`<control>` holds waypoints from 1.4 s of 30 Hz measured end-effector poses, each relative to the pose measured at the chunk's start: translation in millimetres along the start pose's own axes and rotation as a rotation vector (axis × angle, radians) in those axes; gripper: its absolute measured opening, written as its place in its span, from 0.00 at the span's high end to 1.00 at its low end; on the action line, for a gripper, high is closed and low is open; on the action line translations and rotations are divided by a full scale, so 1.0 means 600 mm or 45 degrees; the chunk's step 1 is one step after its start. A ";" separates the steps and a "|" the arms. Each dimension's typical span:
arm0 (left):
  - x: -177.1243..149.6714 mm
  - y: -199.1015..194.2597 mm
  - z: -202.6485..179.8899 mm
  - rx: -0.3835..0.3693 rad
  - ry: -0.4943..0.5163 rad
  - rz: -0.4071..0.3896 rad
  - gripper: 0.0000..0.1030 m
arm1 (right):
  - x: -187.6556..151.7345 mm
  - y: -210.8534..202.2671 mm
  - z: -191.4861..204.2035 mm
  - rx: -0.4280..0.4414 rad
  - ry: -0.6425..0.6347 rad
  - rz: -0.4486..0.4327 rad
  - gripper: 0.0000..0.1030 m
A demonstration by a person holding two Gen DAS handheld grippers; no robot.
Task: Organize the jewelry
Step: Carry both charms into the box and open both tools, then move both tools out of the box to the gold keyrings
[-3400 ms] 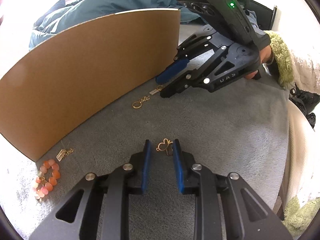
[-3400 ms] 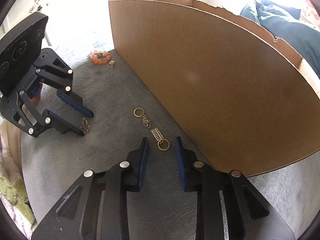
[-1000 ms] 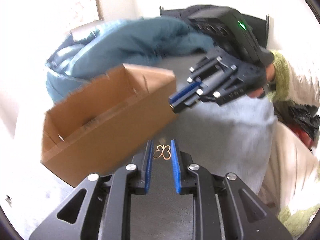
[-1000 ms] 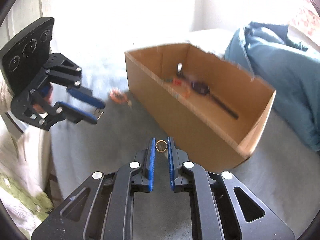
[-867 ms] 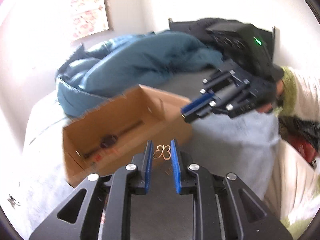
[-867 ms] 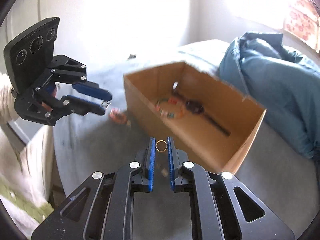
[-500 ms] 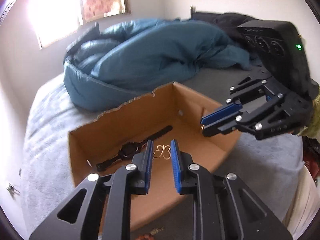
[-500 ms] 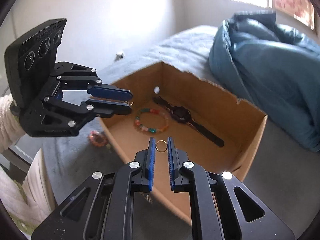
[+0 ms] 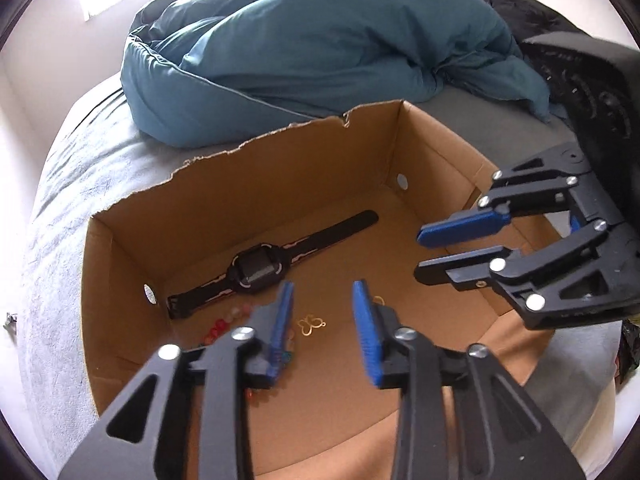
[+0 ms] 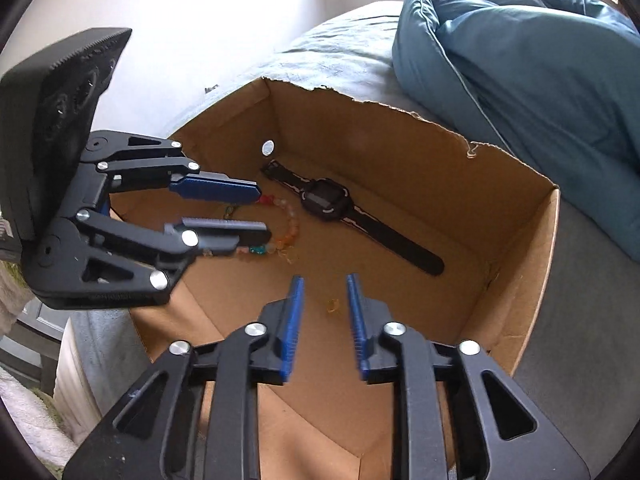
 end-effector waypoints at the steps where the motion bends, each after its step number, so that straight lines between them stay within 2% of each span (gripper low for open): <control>1: 0.001 0.001 0.001 0.004 -0.002 0.002 0.64 | -0.001 -0.003 0.000 0.000 0.001 -0.007 0.75; 5: -0.001 -0.003 0.001 0.029 -0.012 -0.008 0.56 | -0.002 -0.015 -0.002 -0.012 0.005 -0.022 0.71; 9: 0.004 -0.027 0.002 0.039 -0.027 -0.059 0.52 | -0.002 -0.040 0.000 -0.017 0.014 -0.064 0.69; 15: -0.001 -0.119 0.005 0.044 -0.035 -0.226 0.50 | -0.015 -0.111 0.026 -0.015 -0.013 -0.176 0.67; 21: -0.058 -0.232 0.014 0.038 -0.031 -0.391 0.50 | -0.058 -0.182 0.064 0.006 -0.045 -0.274 0.66; 27: -0.144 -0.291 -0.009 -0.012 0.032 -0.459 0.50 | -0.118 -0.188 0.112 0.040 -0.098 -0.266 0.66; 31: -0.189 -0.281 -0.041 -0.045 0.116 -0.457 0.50 | -0.148 -0.159 0.138 0.071 -0.141 -0.226 0.66; 36: -0.230 -0.215 -0.099 -0.152 0.213 -0.388 0.50 | -0.178 -0.100 0.149 0.092 -0.186 -0.156 0.68; 42: -0.235 -0.119 -0.156 -0.224 0.372 -0.321 0.50 | -0.202 -0.024 0.143 0.083 -0.292 -0.061 0.73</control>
Point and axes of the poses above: each gripper's, at about its wrist camera, not at the fingertips, and y roughly the way its jaws point, z to its left, x to its top, the point moved 10 cm from there along y, roughly the way its jaws point, and after that the axes turned 1 degree about z, right-handed, at the moved point
